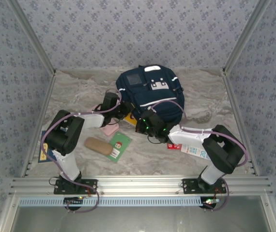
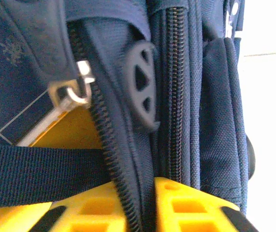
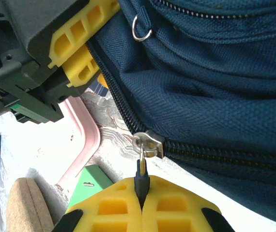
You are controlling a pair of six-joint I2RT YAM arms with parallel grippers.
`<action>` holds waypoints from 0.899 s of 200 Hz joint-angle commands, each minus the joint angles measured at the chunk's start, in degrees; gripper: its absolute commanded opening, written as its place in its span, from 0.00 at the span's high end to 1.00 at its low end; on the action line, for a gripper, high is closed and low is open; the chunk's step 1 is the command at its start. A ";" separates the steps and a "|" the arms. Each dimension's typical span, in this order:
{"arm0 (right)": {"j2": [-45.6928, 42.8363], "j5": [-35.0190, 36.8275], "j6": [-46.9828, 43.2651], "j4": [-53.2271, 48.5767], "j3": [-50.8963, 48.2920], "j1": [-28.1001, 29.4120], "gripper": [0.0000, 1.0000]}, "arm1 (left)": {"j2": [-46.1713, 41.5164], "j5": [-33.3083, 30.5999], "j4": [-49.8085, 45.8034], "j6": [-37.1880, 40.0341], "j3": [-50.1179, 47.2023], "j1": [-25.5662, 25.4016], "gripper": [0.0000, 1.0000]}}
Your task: Pack the student bag
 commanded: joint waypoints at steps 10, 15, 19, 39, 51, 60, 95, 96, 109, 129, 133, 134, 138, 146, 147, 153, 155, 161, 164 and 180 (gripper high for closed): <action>-4.02 1.62 -1.46 -2.43 -2.10 0.04 1.00 | -0.33 -0.90 4.95 -0.14 0.75 0.99 0.94; -4.53 1.86 -1.44 -2.78 -2.55 0.04 1.00 | -0.43 -0.98 5.06 -0.22 0.48 1.23 0.95; -5.04 2.00 -1.53 -3.05 -2.95 -0.02 1.00 | -0.53 -1.11 5.17 -0.31 0.23 1.51 0.96; -7.19 2.33 -1.46 -4.21 -4.78 -0.40 1.00 | -1.05 -1.64 5.89 -0.74 -0.91 2.37 1.00; -8.41 2.48 -1.22 -4.36 -6.18 -0.68 1.00 | -1.22 -1.73 5.97 -0.77 -1.19 2.78 1.00; -9.36 2.67 -1.16 -4.36 -7.22 -0.87 1.00 | -1.31 -1.69 6.01 -0.73 -1.35 3.03 1.00; -12.67 2.86 -1.59 -5.06 -10.35 -2.48 1.00 | -2.01 -2.12 5.47 -0.23 -2.14 3.79 1.00; -12.73 2.77 -1.66 -5.07 -10.42 -2.56 1.00 | -2.06 -2.11 5.43 -0.26 -2.23 3.79 1.00; -13.89 2.47 -2.25 -5.59 -11.44 -3.59 1.00 | -2.33 -2.03 5.09 0.03 -2.36 4.04 1.00; -15.23 1.15 -3.15 -6.25 -12.92 -5.37 1.00 | -2.72 -2.02 4.43 0.48 -2.35 4.28 1.00; -15.38 0.87 -3.30 -6.41 -13.25 -5.73 1.00 | -2.79 -2.06 4.27 0.63 -2.29 4.24 1.00; -15.45 0.76 -3.30 -6.44 -13.27 -5.76 1.00 | -2.81 -2.08 4.21 0.65 -2.30 4.24 1.00; -15.62 0.43 -3.54 -6.43 -13.66 -6.25 1.00 | -2.82 -2.06 4.09 0.76 -2.26 4.29 1.00; -15.91 -0.61 -3.94 -6.39 -14.22 -7.24 1.00 | -2.88 -2.02 3.79 0.92 -2.20 4.36 1.00; -15.94 -0.85 -3.98 -6.39 -14.33 -7.31 1.00 | -2.89 -1.97 3.75 0.97 -2.17 4.38 1.00; -15.96 -1.51 -4.30 -6.43 -14.57 -7.82 1.00 | -2.91 -1.94 3.56 1.07 -2.19 4.35 1.00; -16.00 -1.79 -4.44 -6.51 -14.67 -8.00 1.00 | -2.91 -1.95 3.54 1.08 -2.16 4.33 1.00; -16.06 -2.12 -5.00 -6.78 -14.78 -8.48 1.00 | -2.83 -1.86 3.50 1.13 -2.11 4.32 1.00; -16.13 -2.30 -5.32 -7.07 -14.79 -8.68 1.00 | -2.82 -1.83 3.41 1.19 -2.07 4.32 1.00; -16.20 -3.44 -6.73 -8.02 -14.87 -9.65 1.00 | -2.65 -1.63 3.11 1.30 -1.80 4.32 1.00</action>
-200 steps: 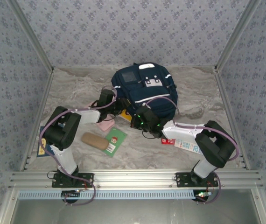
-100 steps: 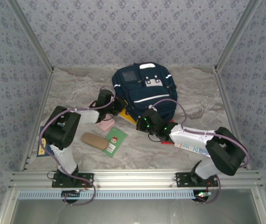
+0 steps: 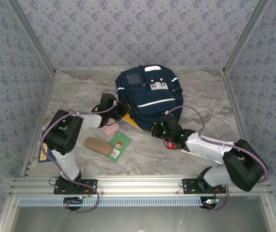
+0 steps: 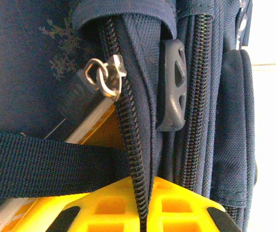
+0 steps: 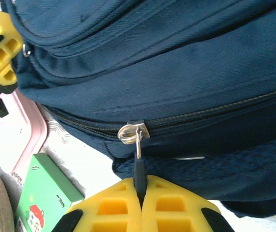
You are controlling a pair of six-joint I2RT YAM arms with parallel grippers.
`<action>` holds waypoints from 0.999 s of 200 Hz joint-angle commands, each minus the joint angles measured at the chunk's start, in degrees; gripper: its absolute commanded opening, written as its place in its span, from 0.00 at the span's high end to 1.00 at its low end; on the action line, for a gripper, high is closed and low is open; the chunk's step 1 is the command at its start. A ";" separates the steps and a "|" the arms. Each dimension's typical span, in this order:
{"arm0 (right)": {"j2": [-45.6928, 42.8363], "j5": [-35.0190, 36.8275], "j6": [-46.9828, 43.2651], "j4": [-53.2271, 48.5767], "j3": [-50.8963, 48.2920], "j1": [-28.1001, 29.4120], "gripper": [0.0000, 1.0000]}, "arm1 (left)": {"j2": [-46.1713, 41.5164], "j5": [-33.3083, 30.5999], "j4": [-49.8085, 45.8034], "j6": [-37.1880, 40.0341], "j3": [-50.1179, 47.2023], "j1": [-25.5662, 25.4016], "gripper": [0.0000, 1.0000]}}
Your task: Pack the student bag
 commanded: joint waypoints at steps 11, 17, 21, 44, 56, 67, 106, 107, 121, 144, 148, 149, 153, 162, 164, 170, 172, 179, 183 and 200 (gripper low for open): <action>-0.85 -2.94 -4.33 -4.78 -1.02 -2.39 1.00 | -2.36 -1.88 1.19 1.69 0.67 1.69 1.00; -0.81 -3.40 -4.85 -5.23 -0.93 -2.74 1.00 | -2.20 -1.65 1.09 1.75 0.86 1.68 1.00; -0.74 -3.69 -5.21 -5.61 -0.85 -3.10 1.00 | -2.08 -1.40 1.06 1.81 1.08 1.68 1.00; -0.65 -4.06 -7.94 -9.22 0.38 -4.94 1.00 | -1.54 -0.13 -0.19 2.79 2.46 1.68 0.97; -0.56 -6.04 -8.69 -9.39 0.53 -6.10 1.00 | -1.59 0.07 -0.94 3.03 2.89 1.70 0.96; -0.57 -9.14 -9.82 -8.12 0.60 -6.82 1.00 | -1.92 0.12 -2.30 3.21 3.38 1.70 0.92; -0.66 -11.61 -8.18 -1.10 1.05 -4.96 1.00 | -7.93 -1.92 -13.12 5.23 5.37 1.35 0.59; -0.64 -11.62 -8.13 -0.90 1.00 -4.88 1.00 | -8.17 -1.98 -13.42 5.28 5.40 1.29 0.58; -1.02 -11.74 -7.04 1.36 0.81 -3.95 1.00 | -11.14 -2.01 -17.02 4.76 5.84 0.83 0.53; -2.06 -11.59 -5.07 6.24 -0.52 -2.85 1.00 | -15.08 -1.81 -23.52 2.90 6.24 -0.65 0.46; -2.19 -11.72 -4.70 7.24 -0.90 -2.79 1.00 | -15.62 -1.88 -24.20 2.11 6.00 -0.94 0.46; -2.19 -11.72 -4.63 7.54 -1.02 -2.79 1.00 | -15.79 -1.91 -24.41 1.87 5.89 -0.99 0.45; -2.22 -11.95 -4.40 8.35 -1.23 -2.77 1.00 | -16.28 -2.05 -25.06 0.82 5.54 -1.29 0.45; -2.14 -12.56 -4.17 9.77 -1.68 -2.77 1.00 | -17.24 -2.37 -26.26 -2.23 4.49 -1.98 0.43; -2.08 -12.59 -4.06 9.94 -1.68 -2.78 1.00 | -17.40 -2.38 -26.22 -3.11 4.11 -2.09 0.42; -2.02 -12.76 -4.18 10.31 -1.88 -2.72 1.00 | -17.82 -2.23 -25.67 -5.75 3.27 -2.49 0.42; -1.96 -12.77 -4.13 10.50 -1.93 -2.70 1.00 | -17.98 -2.15 -25.39 -6.45 2.86 -2.64 0.41; -1.86 -12.86 -4.00 11.25 -2.23 -2.70 1.00 | -18.30 -1.96 -24.25 -8.79 1.69 -3.26 0.40; -1.86 -13.07 -3.96 11.83 -2.51 -2.75 1.00 | -18.41 -1.95 -23.43 -10.17 1.13 -3.70 0.39; -1.59 -13.95 -3.90 14.18 -3.52 -2.75 1.00 | -17.88 -1.96 -20.33 -13.40 -0.13 -5.42 0.36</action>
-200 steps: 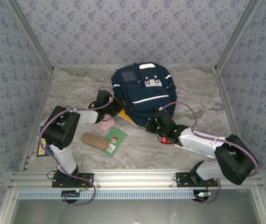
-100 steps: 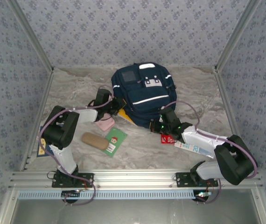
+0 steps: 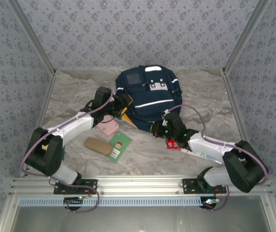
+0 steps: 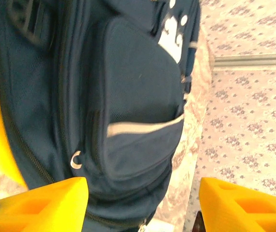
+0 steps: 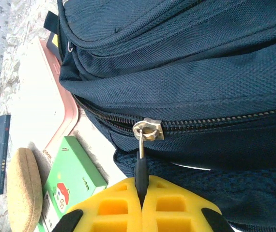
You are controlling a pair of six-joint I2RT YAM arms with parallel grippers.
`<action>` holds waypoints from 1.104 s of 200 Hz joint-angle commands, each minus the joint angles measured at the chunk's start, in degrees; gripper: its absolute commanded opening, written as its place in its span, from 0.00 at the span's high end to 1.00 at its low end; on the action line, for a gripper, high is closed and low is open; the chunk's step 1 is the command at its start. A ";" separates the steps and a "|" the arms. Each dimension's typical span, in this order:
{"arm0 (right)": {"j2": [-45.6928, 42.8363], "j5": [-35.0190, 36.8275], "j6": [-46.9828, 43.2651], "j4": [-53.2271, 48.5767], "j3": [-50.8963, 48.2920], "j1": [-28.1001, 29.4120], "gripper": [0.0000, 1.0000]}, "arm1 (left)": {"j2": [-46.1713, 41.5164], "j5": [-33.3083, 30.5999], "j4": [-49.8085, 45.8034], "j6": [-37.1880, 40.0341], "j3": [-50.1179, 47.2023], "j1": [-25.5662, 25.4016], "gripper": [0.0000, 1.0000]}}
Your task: Pack the student bag
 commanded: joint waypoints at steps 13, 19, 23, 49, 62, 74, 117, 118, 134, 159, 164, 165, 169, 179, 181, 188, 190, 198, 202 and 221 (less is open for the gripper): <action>-0.68 -3.58 0.67 7.73 -1.29 0.60 1.00 | 1.81 0.21 0.67 -9.14 -1.56 -3.03 0.36; -0.60 -3.74 0.50 8.10 -1.42 0.68 1.00 | 2.77 0.64 1.15 -9.54 -1.07 -3.44 0.36; -0.52 -3.92 0.46 8.39 -1.54 0.75 1.00 | 3.36 0.84 1.49 -9.91 -0.78 -3.71 0.36; -0.64 -3.75 0.54 9.43 -2.50 0.89 1.00 | 7.18 1.19 3.33 -11.48 0.86 -5.88 0.36; -0.67 -3.57 0.71 9.43 -2.77 0.96 1.00 | 8.60 0.13 2.90 -11.07 1.74 -6.86 0.36; -0.51 -3.45 0.54 9.52 -3.01 1.19 1.00 | 9.70 -1.00 3.03 -10.95 2.20 -7.24 0.36; 0.04 -3.30 0.28 9.52 -3.01 1.94 1.00 | 12.60 -1.82 4.83 -10.52 4.05 -7.45 0.42; 0.11 -3.30 0.28 9.52 -2.99 1.93 1.00 | 12.67 -1.87 4.83 -10.52 4.12 -7.46 0.42; 0.45 -3.06 0.29 9.19 -2.66 2.01 1.00 | 13.62 -2.16 4.74 -9.97 4.59 -7.37 0.46; 1.17 -2.21 0.27 7.55 -2.07 2.15 1.00 | 14.78 -5.30 2.53 -6.15 5.24 -7.29 0.57; 1.24 -2.03 0.12 6.39 -1.93 2.11 1.00 | 15.02 -5.59 2.85 -6.10 4.87 -7.21 0.60; 1.20 -2.05 0.06 6.15 -1.92 2.10 1.00 | 15.11 -5.64 3.00 -6.11 4.84 -7.20 0.61; 1.24 -2.12 -0.30 5.39 -1.92 2.05 1.00 | 15.38 -5.56 3.64 -6.20 4.50 -7.20 0.63; 1.05 -2.01 -1.59 4.06 -1.91 1.62 1.00 | 16.16 -5.06 4.99 -6.84 3.87 -6.95 0.70; 0.96 -1.99 -1.64 3.78 -1.87 1.51 1.00 | 16.36 -4.92 5.22 -6.94 3.78 -6.91 0.72; 0.63 -1.74 -2.08 2.93 -1.80 1.29 1.00 | 16.79 -4.55 5.96 -7.15 3.56 -6.75 0.77; 0.45 -1.66 -2.25 2.58 -1.71 1.19 1.00 | 16.84 -4.42 6.08 -7.17 3.52 -6.65 0.78; 0.03 -1.18 -3.00 1.02 -1.44 1.00 1.00 | 17.01 -4.22 6.22 -7.02 3.49 -6.36 0.84; -0.34 -0.91 -3.45 0.18 -1.26 0.89 1.00 | 16.96 -4.23 6.30 -6.88 3.57 -6.29 0.87; -2.37 0.99 -6.13 -5.10 -0.22 0.27 1.00 | 16.11 -4.49 5.74 -5.70 3.77 -5.47 0.96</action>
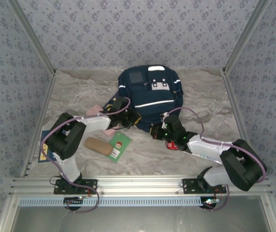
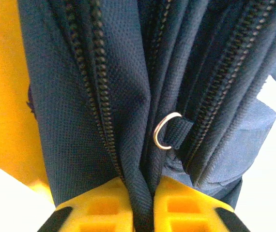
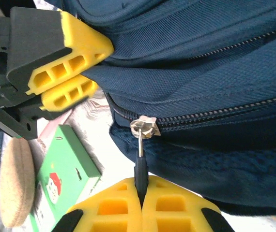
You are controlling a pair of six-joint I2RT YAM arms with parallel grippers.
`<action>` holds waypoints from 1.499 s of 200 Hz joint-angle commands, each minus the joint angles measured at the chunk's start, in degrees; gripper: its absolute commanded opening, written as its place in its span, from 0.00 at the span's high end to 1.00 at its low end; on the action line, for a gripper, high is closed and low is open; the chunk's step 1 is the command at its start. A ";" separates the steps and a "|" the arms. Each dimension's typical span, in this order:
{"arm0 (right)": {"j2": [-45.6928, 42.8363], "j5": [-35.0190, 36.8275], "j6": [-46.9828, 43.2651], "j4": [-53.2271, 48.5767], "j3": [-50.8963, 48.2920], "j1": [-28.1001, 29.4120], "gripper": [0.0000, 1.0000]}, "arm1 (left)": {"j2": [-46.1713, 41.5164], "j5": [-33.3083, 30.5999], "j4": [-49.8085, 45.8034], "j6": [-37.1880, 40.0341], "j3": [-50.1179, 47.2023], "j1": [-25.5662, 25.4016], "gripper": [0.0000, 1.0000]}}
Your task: Pack the student bag
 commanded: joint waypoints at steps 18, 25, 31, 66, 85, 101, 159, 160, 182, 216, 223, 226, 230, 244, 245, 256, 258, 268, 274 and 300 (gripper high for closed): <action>-5.32 3.35 -6.73 -12.51 3.30 -1.80 1.00 | -1.52 -3.18 1.38 2.84 1.60 2.51 1.00; -6.02 3.76 -7.26 -14.03 3.39 -2.62 1.00 | -2.21 -3.41 0.66 3.18 1.63 3.01 1.00; -6.54 3.86 -7.31 -15.17 3.53 -3.53 1.00 | -2.75 -3.60 0.25 3.33 1.47 3.49 1.00; -8.70 4.84 -10.39 -19.50 3.79 -7.73 1.00 | -4.58 -3.01 -0.52 3.31 1.10 5.49 1.00; -9.11 5.59 -12.10 -21.24 4.41 -8.98 1.00 | -5.28 -2.71 -0.99 3.92 1.21 6.10 1.00; -9.12 5.81 -13.22 -21.99 4.84 -10.13 1.00 | -5.68 -2.39 -1.31 4.37 1.34 6.41 1.00; -5.43 5.11 -15.52 -21.65 6.16 -15.31 1.00 | -7.20 -0.35 -2.53 5.34 2.74 7.82 1.00; -5.32 5.14 -15.55 -21.67 6.22 -15.42 1.00 | -7.22 -0.32 -2.58 5.35 2.77 7.85 1.00; -3.58 6.84 -16.06 -21.30 7.02 -17.46 1.00 | -8.15 0.26 -3.37 5.79 3.07 8.23 1.00; -0.02 6.11 -15.93 -19.37 8.98 -21.36 1.00 | -9.93 1.55 -4.79 7.17 3.81 8.98 1.00; 0.77 5.67 -15.93 -18.75 9.49 -22.01 1.00 | -10.11 2.05 -5.23 7.49 4.17 9.20 1.00; 1.17 5.54 -15.93 -18.56 9.71 -22.29 1.00 | -10.14 2.37 -5.46 7.61 4.36 9.31 1.00; 1.68 5.30 -16.01 -18.20 9.98 -22.52 1.00 | -10.20 2.69 -5.65 7.65 4.57 9.42 1.00; 3.38 5.01 -16.36 -17.39 11.39 -23.45 1.00 | -10.49 3.96 -5.88 7.82 5.06 9.89 1.00; 3.48 5.01 -16.41 -17.34 11.47 -23.49 1.00 | -10.54 4.08 -5.88 7.82 5.07 9.90 1.00; 5.09 4.88 -16.61 -16.84 12.53 -24.33 1.00 | -10.80 5.07 -5.88 7.80 5.34 10.36 1.00; 5.32 4.76 -16.67 -16.72 12.80 -24.49 1.00 | -10.81 5.24 -5.88 7.79 5.43 10.39 1.00; 6.66 4.65 -16.89 -16.22 13.75 -25.28 1.00 | -11.17 6.12 -5.97 7.89 5.65 10.77 1.00; 7.55 4.45 -17.00 -16.09 14.24 -25.76 1.00 | -11.36 6.68 -5.89 7.83 5.86 11.09 1.00; 10.80 3.10 -16.87 -14.32 16.09 -28.50 1.00 | -11.46 10.28 -6.50 8.40 7.30 12.25 1.00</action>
